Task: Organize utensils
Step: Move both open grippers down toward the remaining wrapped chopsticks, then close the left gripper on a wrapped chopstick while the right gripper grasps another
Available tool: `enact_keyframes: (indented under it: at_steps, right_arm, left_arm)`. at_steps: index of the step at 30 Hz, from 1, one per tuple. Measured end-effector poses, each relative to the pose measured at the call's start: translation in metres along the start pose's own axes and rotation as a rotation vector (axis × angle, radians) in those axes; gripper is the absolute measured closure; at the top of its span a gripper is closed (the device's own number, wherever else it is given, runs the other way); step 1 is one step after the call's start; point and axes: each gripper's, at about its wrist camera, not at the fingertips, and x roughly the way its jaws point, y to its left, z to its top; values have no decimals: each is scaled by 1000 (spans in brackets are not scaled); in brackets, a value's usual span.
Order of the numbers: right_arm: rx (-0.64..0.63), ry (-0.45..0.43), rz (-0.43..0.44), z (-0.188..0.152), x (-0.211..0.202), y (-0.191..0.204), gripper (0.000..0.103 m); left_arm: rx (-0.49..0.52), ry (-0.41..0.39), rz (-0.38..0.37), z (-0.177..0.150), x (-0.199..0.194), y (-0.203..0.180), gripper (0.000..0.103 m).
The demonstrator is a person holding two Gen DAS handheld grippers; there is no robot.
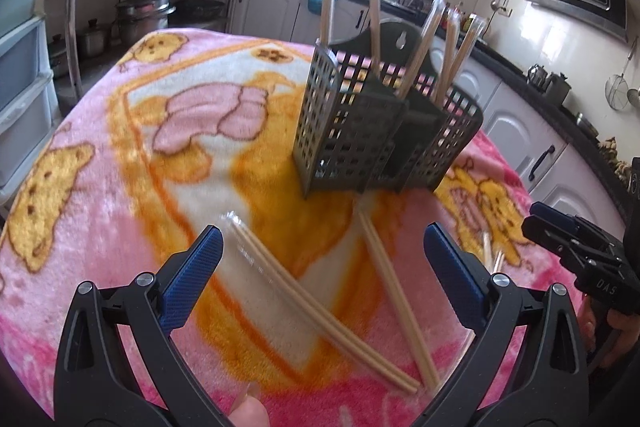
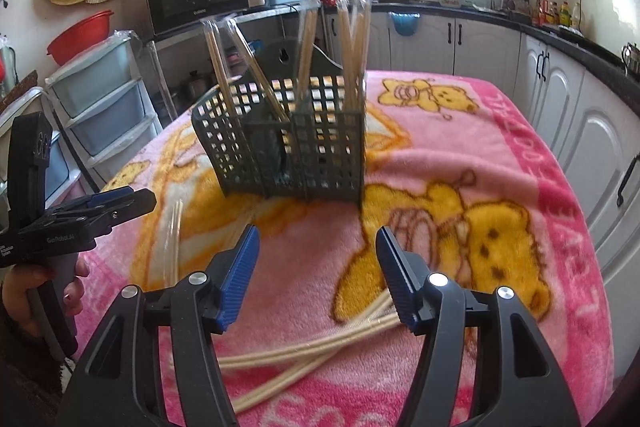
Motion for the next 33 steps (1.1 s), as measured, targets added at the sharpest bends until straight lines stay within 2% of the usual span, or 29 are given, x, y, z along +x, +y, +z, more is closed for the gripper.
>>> enact_keyframes:
  at_steps: [17, 23, 28, 31, 33]
  right_arm:
    - [125, 79, -39, -36, 11, -34, 45]
    - [157, 119, -44, -41, 21, -44, 45]
    - [230, 146, -4, -46, 31, -57, 45]
    - [272, 161, 26, -48, 37, -62, 53]
    - [282, 159, 25, -49, 38, -63, 58]
  left_arm:
    - [-34, 107, 30, -21, 31, 22, 10]
    - [-94, 139, 10, -19, 44, 38, 10]
    - [-132, 140, -21, -14, 50, 47, 10]
    - [-162, 137, -38, -9, 53, 54, 11]
    - [-163, 137, -27, -6, 56, 55, 16]
